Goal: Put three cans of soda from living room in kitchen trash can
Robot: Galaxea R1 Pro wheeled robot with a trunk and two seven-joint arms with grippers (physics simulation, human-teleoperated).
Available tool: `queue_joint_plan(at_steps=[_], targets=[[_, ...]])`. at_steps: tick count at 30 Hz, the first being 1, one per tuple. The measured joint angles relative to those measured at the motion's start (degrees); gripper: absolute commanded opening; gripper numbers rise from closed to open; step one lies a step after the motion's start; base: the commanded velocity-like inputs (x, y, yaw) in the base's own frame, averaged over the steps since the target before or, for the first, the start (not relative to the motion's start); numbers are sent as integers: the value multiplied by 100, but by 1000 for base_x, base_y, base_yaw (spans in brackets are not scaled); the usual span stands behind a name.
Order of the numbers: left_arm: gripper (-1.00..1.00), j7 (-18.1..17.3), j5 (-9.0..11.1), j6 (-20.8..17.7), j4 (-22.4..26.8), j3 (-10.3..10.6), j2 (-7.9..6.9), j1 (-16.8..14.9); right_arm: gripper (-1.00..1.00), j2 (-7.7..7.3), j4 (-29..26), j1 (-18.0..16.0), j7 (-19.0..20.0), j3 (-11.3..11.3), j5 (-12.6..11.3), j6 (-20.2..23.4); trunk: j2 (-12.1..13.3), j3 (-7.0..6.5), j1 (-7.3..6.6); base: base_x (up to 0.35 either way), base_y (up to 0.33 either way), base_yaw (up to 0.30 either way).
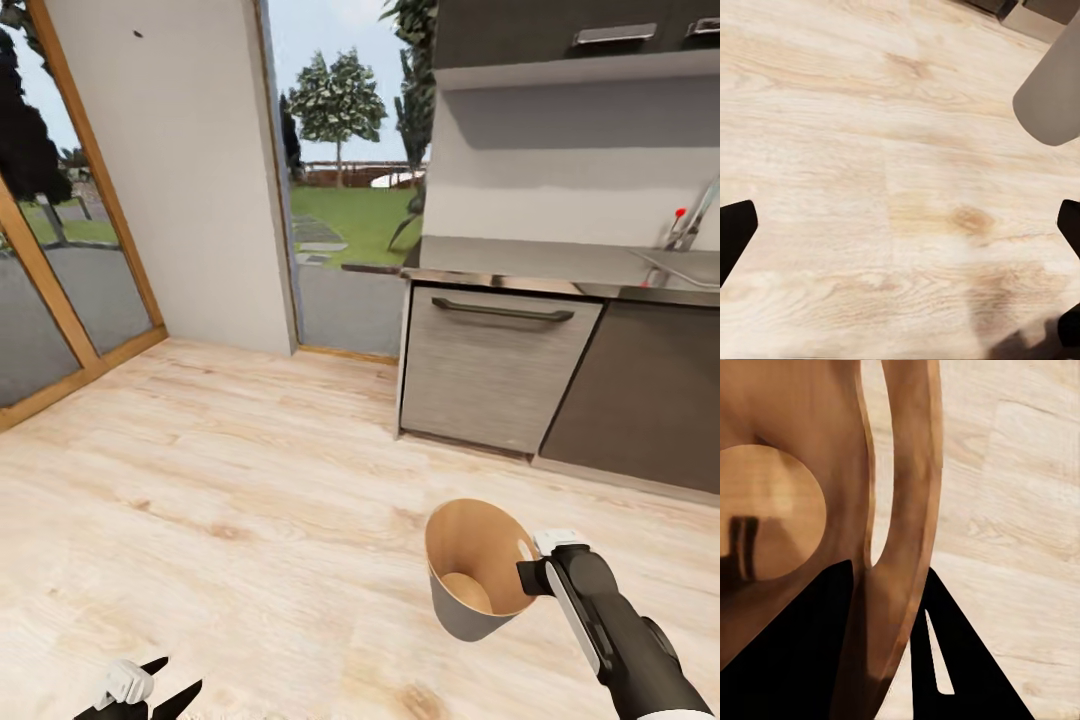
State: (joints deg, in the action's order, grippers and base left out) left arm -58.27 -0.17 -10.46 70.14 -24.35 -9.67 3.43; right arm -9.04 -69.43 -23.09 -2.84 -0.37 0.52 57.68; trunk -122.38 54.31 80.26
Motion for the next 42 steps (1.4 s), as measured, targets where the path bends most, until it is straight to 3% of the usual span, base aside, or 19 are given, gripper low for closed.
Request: queue_joint_plan(at_steps=[42], targets=[[100, -8, 0, -8, 0, -9, 0, 0, -100, 7, 1, 0, 0, 0, 1, 0, 0, 0, 0, 0, 0, 292]])
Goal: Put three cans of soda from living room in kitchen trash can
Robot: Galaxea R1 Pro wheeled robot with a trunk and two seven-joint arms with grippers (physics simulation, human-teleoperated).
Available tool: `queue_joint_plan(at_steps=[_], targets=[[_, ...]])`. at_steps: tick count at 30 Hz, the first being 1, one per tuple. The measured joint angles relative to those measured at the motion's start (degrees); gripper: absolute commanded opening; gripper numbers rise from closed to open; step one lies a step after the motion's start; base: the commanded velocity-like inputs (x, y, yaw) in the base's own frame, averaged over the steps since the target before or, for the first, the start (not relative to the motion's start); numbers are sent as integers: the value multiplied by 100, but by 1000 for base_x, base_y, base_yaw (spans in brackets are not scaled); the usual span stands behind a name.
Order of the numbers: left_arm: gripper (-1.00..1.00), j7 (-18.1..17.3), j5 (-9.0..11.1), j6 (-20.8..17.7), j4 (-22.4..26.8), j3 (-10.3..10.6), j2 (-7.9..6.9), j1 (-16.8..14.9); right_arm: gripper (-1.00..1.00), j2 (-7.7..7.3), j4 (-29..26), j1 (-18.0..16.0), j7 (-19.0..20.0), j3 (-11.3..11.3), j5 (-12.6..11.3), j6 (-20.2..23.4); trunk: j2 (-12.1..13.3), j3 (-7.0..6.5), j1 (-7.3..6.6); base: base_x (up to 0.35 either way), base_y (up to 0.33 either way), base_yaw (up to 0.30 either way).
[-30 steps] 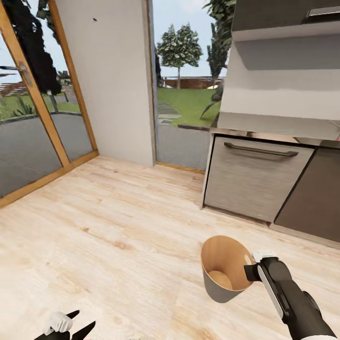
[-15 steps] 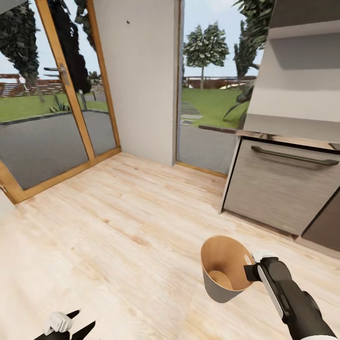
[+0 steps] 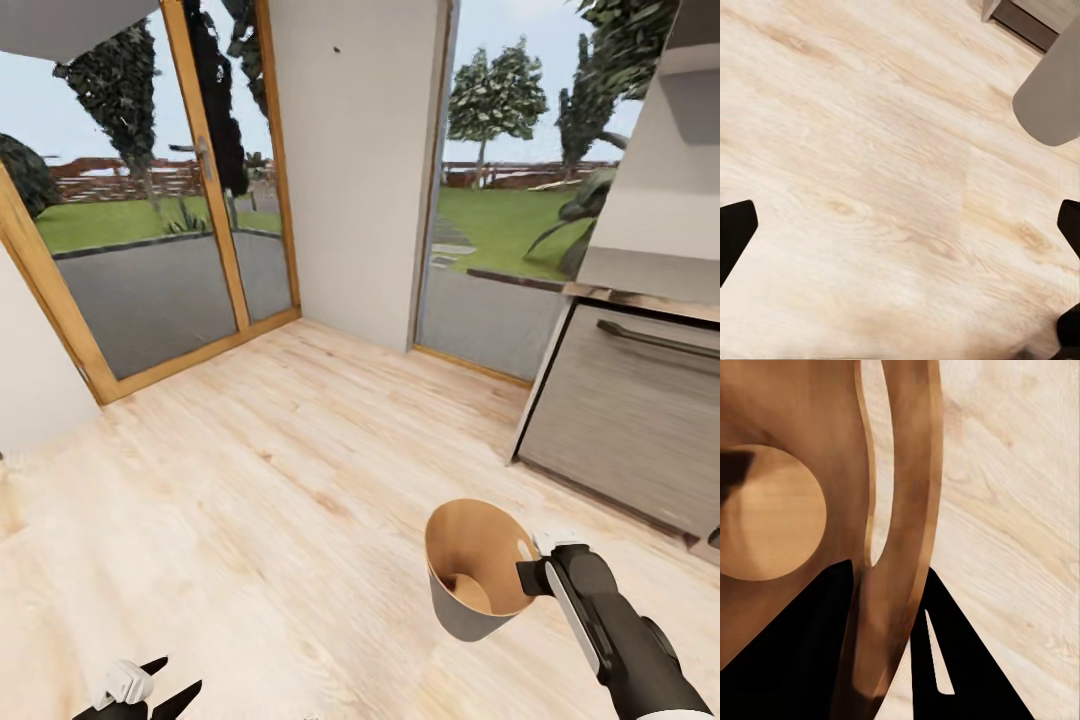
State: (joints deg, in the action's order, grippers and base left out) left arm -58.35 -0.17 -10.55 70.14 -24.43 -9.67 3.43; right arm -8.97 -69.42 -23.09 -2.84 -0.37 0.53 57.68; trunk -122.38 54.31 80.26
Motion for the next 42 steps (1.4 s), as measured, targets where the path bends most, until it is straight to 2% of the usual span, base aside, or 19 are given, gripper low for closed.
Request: queue_joint_plan(at_steps=[25, 35, 42], targets=[[100, 1, 0, 1, 0, 0, 0, 0, -100, 0, 0, 0, 0, 0, -2, 0, 0, 0, 0, 4, 0, 293], [100, 0, 0, 0, 0, 0, 0, 0, -100, -1, 0, 0, -2, -1, 19, 1, 0, 0, 0, 208, 22, 292], [100, 0, 0, 0, 0, 0, 0, 0, -100, -2, 0, 0, -1, 0, 10, 0, 0, 0, 0, 241, 201, 292]])
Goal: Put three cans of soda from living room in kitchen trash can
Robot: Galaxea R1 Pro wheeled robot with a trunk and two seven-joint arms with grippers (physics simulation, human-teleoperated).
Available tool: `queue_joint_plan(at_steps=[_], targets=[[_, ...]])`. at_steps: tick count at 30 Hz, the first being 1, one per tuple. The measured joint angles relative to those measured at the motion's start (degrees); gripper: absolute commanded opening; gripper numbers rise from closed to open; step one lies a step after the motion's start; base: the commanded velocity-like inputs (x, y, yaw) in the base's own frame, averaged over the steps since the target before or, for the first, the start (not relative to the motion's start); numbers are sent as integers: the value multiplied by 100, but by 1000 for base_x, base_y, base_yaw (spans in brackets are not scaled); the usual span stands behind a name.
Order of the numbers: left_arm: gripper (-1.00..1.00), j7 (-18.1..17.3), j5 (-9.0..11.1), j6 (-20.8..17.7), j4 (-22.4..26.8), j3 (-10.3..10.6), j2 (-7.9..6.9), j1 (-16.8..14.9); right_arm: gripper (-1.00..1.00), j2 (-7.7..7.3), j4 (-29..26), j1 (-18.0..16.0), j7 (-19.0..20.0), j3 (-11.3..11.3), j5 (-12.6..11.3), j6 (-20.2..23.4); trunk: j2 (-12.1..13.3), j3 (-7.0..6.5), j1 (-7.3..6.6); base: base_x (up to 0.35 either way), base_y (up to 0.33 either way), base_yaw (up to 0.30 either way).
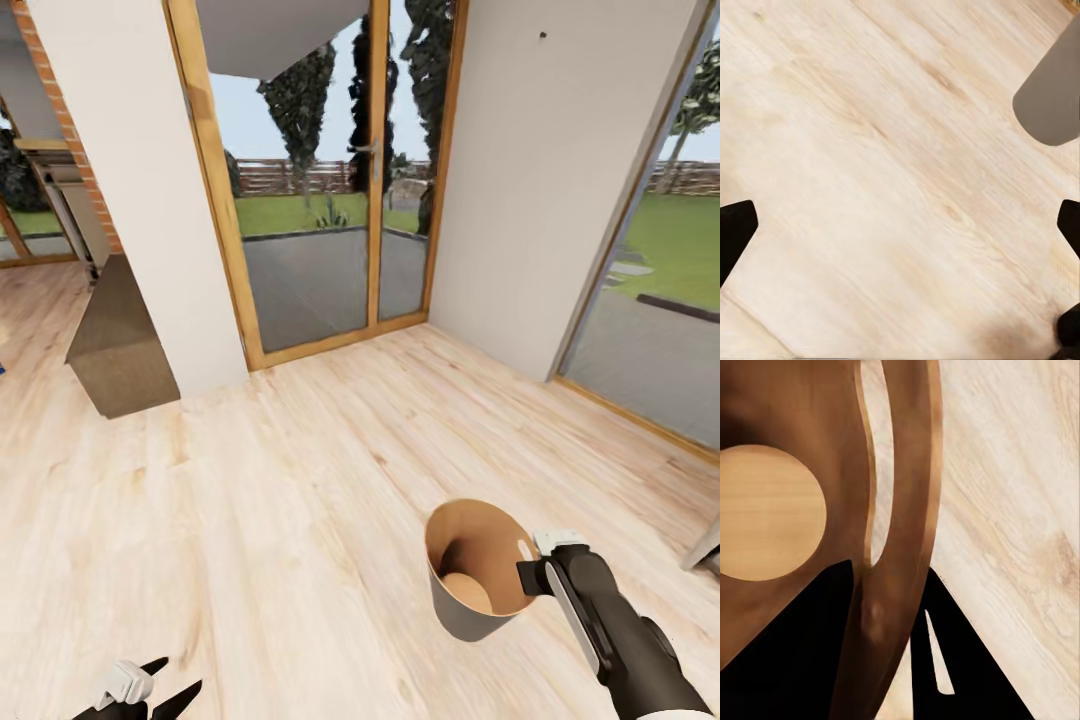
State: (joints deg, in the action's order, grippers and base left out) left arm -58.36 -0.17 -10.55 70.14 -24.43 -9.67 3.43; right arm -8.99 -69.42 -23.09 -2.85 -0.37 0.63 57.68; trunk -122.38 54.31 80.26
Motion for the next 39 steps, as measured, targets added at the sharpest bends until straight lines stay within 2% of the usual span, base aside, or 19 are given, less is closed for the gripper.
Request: queue_joint_plan(at_steps=[26, 39], targets=[[100, 0, 0, 0, 0, 0, 0, 0, -100, -2, 0, 0, 1, 0, -8, 0, 0, 0, 0, 128, 292, 293], [100, 0, 0, 0, 0, -1, 0, 0, -100, 2, 0, 0, 1, 1, -13, -1, 0, 0, 0, 230, 257, 293]])
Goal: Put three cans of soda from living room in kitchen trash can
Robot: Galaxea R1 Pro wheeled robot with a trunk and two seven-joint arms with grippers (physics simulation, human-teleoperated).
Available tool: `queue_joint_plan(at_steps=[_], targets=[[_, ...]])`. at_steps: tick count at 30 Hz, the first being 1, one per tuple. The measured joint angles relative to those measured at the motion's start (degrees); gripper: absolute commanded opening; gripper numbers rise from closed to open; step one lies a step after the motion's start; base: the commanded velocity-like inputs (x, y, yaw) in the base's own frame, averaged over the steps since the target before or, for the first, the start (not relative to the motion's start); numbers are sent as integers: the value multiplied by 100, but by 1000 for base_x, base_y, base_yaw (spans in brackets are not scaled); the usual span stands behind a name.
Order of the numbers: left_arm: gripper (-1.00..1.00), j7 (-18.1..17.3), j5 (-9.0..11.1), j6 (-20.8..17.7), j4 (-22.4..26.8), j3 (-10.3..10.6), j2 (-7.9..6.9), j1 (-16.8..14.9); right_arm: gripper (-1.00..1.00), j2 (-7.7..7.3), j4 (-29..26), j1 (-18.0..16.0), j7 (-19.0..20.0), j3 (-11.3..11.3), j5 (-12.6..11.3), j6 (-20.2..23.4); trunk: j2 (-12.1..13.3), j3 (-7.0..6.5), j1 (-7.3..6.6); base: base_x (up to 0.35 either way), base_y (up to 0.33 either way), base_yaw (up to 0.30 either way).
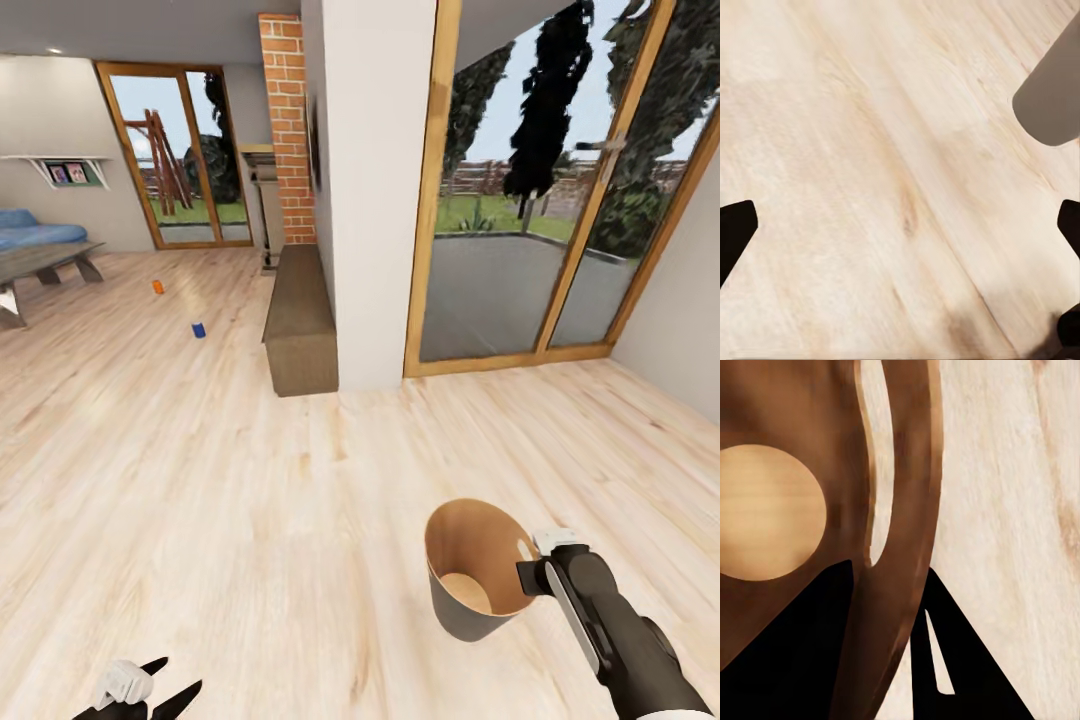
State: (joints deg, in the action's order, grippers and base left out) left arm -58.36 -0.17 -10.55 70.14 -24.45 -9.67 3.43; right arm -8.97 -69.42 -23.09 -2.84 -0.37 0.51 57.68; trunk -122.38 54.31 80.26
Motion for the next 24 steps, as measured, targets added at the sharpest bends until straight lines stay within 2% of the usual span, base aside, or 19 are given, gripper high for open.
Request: queue_joint_plan(at_steps=[24], targets=[[100, 0, 0, 0, 0, -6, 0, 0, -100, -3, 0, 0, 0, 0, -7, 0, 0, 0, 0, 283, 200, 293]])
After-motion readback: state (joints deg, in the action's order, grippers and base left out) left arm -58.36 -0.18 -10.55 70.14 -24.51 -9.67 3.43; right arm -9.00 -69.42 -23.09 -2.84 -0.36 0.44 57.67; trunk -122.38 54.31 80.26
